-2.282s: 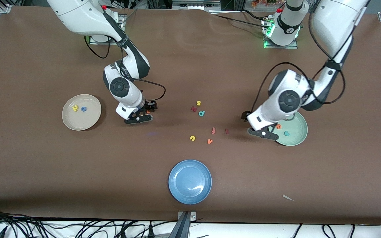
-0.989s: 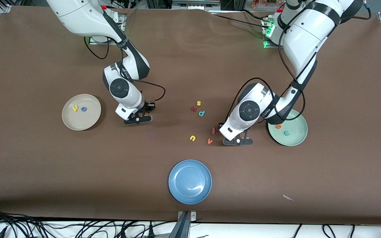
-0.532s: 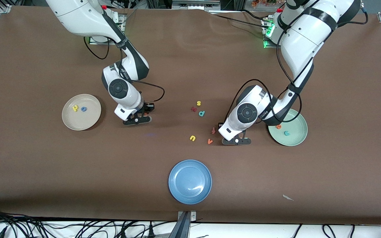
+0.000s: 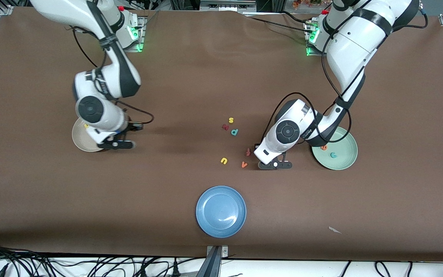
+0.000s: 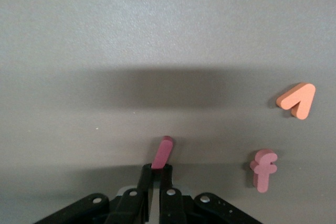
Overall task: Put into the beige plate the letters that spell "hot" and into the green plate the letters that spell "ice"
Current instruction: 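Release the orange letter with the right gripper while the left gripper drops the l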
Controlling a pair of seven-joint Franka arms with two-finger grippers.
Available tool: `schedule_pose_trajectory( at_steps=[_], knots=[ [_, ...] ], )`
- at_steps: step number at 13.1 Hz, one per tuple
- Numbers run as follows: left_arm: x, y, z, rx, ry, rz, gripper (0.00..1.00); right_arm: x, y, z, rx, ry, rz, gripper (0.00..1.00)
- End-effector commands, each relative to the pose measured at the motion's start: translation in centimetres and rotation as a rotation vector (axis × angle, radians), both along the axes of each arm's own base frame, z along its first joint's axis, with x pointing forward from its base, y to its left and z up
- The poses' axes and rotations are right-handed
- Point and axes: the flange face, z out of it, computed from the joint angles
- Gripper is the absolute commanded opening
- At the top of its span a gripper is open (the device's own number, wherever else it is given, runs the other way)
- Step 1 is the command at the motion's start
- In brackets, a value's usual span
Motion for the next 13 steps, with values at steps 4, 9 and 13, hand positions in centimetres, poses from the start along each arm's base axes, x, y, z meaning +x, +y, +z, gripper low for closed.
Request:
schedule_pose_trajectory(
  at_steps=[4,9,13],
  knots=[
    [0.7,0.2,1.3,0.015,-0.028,-0.005,0.0,-1.9,-9.8,-4.3,-0.024,0.106,0.033,0.09],
    [2.1,5.1,5.4,0.076,0.017,-0.05,0.0,-2.6,-11.4,-7.7,-0.021,0.105,0.056,0.11],
    [2.6,12.6,8.4,0.112,0.099,-0.141,0.0,-2.1,-11.3,-6.7,-0.013,0.085,0.061,0.89]
  ],
)
